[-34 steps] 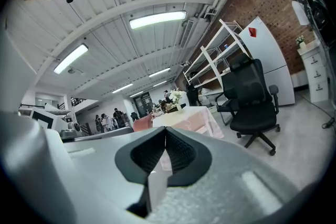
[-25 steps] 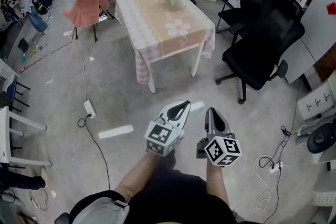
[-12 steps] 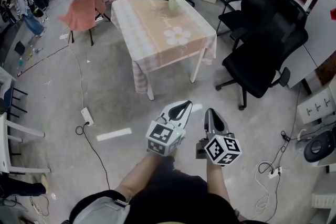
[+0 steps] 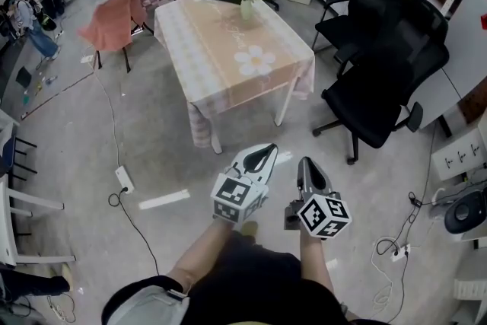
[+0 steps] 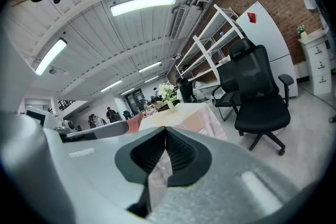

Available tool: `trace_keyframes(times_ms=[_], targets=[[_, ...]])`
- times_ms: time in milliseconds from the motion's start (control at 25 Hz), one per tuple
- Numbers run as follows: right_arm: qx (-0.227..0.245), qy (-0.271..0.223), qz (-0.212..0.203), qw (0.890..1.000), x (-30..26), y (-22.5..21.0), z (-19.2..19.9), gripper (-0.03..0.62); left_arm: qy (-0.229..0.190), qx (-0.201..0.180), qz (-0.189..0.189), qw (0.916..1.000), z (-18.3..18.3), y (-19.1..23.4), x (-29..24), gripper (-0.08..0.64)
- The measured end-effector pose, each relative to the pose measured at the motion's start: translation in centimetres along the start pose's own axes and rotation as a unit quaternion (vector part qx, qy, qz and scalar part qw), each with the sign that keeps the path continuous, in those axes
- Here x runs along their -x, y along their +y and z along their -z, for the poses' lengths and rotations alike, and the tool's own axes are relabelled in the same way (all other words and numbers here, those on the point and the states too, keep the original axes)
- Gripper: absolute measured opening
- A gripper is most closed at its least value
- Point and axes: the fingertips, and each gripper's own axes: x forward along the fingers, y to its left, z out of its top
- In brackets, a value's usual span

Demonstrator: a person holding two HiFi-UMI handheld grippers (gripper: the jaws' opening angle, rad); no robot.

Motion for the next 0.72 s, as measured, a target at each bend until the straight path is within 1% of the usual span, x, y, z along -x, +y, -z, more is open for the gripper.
trace_keyframes(times_ms=[360, 560, 720], targets=[[-0.011, -0.002, 0.008, 1.000, -3.0, -0.8, 0.0, 0.002, 0.005, -0.004, 0.009, 0.9999, -0.2, 2.2, -2.0, 0.006], [-0.016, 0.002, 0.004, 1.000, -3.8, -0.6, 0.3, 0.002, 0.001, -0.005, 0.003, 1.0000, -0.6, 2.8, -1.9, 0.006], [-0.021, 0.005, -0.001, 1.000, -3.8, -0.1, 0.5, 0.002, 0.008, -0.007, 0.006, 0.9999, -0.1, 2.9, -1.5, 0.006]])
